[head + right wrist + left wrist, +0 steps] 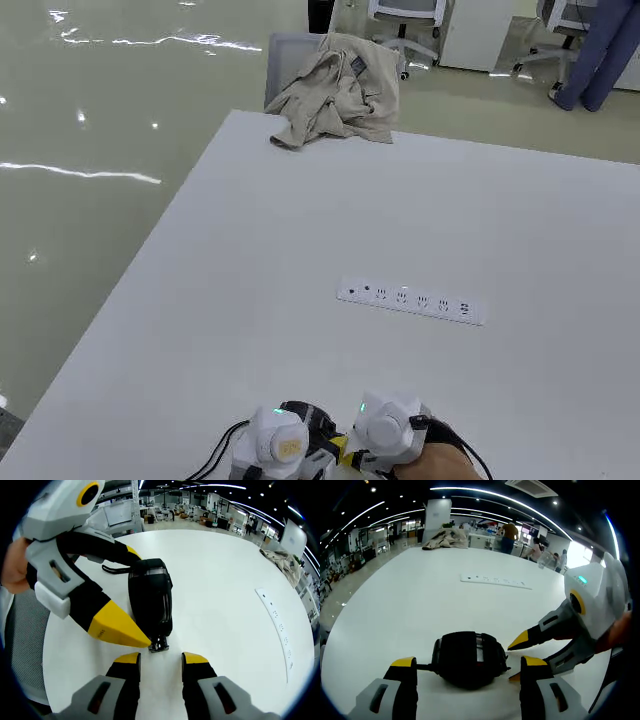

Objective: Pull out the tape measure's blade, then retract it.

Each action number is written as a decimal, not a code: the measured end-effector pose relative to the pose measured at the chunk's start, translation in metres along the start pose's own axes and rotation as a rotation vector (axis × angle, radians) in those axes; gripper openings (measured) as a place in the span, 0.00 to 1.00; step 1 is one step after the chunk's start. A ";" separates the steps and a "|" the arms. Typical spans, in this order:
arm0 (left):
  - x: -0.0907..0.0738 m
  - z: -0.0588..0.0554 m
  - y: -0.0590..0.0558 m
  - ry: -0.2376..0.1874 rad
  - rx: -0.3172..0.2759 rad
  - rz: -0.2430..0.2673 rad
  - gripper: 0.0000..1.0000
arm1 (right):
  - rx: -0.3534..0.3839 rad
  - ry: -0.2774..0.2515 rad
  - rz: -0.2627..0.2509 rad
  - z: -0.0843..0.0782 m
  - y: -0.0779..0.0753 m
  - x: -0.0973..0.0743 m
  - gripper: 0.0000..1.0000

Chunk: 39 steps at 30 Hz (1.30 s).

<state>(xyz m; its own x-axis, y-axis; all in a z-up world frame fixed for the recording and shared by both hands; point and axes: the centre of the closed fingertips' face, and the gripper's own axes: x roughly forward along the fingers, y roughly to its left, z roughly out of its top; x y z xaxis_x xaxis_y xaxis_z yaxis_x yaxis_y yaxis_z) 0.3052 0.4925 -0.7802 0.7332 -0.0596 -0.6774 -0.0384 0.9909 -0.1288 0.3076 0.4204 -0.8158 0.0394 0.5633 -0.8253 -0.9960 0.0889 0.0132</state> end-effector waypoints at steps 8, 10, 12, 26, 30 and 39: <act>-0.008 0.002 0.001 -0.008 0.005 -0.006 0.84 | 0.043 -0.035 -0.028 0.005 0.005 -0.012 0.37; -0.009 0.002 0.001 -0.010 0.003 -0.011 0.85 | 0.050 -0.041 -0.031 0.006 0.007 -0.014 0.39; -0.010 0.003 0.000 -0.011 0.005 -0.013 0.86 | 0.055 -0.044 -0.036 0.007 0.009 -0.016 0.40; -0.024 0.003 0.006 -0.019 0.010 -0.032 0.91 | 0.146 -0.100 -0.088 0.010 0.014 -0.036 0.46; -0.028 0.001 0.007 -0.020 0.008 -0.039 0.92 | 0.184 -0.119 -0.105 0.010 0.016 -0.041 0.49; -0.039 -0.005 0.015 -0.022 0.007 -0.042 0.93 | 0.257 -0.175 -0.150 0.014 0.026 -0.056 0.54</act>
<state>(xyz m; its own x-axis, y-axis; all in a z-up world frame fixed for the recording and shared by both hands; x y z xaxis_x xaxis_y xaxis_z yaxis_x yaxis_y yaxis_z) 0.2726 0.5092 -0.7596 0.7487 -0.0984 -0.6556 -0.0028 0.9884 -0.1515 0.2811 0.4032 -0.7612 0.2195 0.6590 -0.7194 -0.9259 0.3730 0.0591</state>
